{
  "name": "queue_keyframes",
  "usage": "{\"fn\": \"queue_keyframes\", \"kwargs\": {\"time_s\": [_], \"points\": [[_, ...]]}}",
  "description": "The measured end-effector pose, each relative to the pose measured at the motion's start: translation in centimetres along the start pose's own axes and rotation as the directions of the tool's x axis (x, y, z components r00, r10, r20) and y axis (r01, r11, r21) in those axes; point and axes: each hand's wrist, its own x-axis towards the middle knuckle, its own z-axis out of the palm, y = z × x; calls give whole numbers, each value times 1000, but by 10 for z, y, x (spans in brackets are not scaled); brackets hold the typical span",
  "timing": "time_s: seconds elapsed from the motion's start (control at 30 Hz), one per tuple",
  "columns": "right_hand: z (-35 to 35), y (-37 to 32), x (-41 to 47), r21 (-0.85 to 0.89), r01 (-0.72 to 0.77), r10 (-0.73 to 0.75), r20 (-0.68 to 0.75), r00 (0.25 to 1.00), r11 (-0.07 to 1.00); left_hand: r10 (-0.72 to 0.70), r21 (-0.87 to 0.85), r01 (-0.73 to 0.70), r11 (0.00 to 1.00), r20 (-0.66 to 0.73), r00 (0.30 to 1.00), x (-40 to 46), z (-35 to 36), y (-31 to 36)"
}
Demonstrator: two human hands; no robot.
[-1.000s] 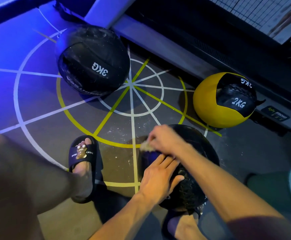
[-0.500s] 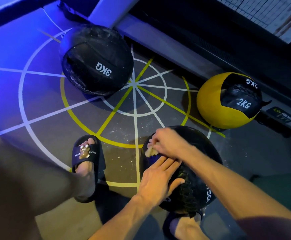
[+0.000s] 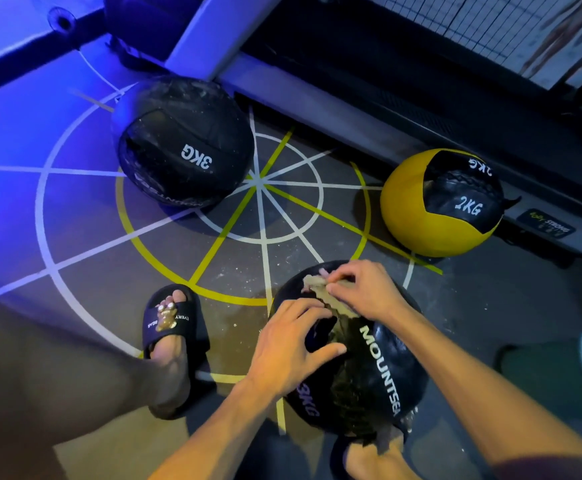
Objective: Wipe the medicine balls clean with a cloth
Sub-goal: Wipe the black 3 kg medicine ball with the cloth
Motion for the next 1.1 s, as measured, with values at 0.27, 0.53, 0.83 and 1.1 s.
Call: {"fn": "queue_keyframes", "kwargs": {"time_s": [0.27, 0.53, 0.83, 1.1], "points": [[-12, 35, -12, -27, -163, 157, -157, 975, 986, -13, 23, 10, 1000, 116, 993, -24, 6, -6], [31, -14, 15, -176, -40, 48, 44, 998, 984, 0, 0, 0, 1000, 61, 998, -25, 11, -9], [0, 30, 50, -369, -250, 217, -129, 968, 895, -28, -31, 30, 999, 53, 998, -28, 12, -17], [43, -30, 37, -300, 143, -68, 246, 967, 943, 0, -74, 2, 997, 33, 999, -27, 13, -27]]}}
